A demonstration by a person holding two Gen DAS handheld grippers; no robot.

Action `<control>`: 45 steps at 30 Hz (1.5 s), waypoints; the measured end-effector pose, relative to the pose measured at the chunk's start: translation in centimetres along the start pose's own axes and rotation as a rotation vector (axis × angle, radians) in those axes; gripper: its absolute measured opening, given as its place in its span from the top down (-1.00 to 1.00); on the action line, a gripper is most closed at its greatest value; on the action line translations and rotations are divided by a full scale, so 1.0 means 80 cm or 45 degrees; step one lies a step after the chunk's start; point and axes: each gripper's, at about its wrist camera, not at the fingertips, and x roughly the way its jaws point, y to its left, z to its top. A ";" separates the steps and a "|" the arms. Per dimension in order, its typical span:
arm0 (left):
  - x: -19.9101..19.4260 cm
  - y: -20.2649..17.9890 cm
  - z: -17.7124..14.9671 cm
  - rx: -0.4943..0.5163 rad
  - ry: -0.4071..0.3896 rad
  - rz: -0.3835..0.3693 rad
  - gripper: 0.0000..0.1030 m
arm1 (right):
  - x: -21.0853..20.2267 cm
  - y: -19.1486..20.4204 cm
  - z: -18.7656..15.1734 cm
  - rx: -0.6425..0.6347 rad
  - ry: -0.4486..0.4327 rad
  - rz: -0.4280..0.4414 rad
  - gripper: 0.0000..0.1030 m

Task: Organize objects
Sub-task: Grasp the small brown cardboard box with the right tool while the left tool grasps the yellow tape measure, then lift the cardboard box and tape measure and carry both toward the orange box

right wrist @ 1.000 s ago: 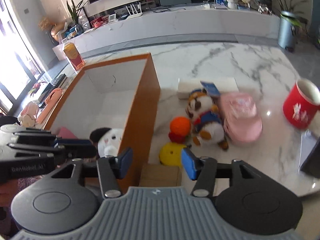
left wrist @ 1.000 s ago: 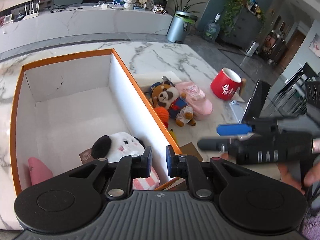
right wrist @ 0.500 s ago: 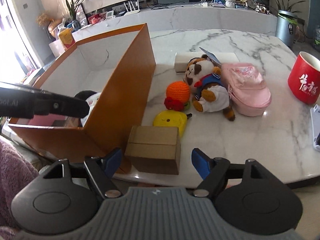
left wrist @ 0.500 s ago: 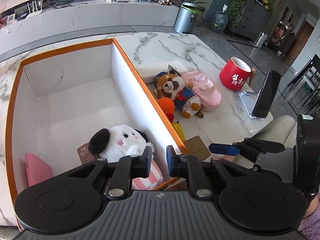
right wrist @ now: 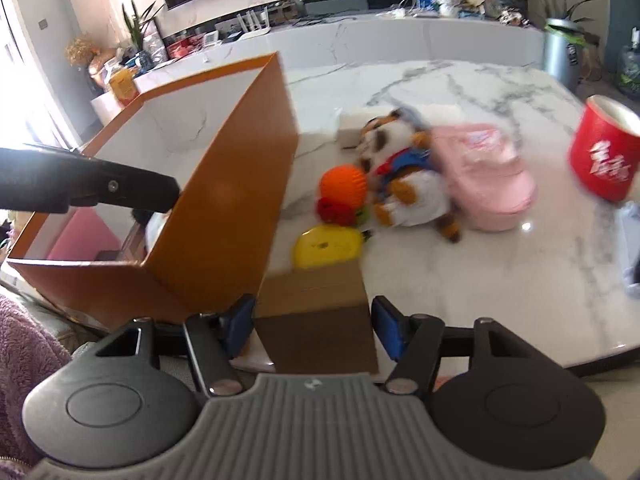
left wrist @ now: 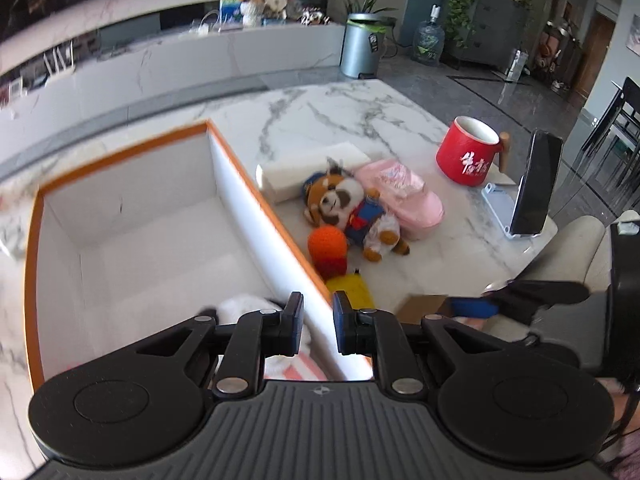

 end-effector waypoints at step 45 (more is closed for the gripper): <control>0.237 -0.077 0.051 0.060 0.820 0.256 -0.30 | 0.020 -0.143 0.029 0.303 0.017 -0.092 -0.35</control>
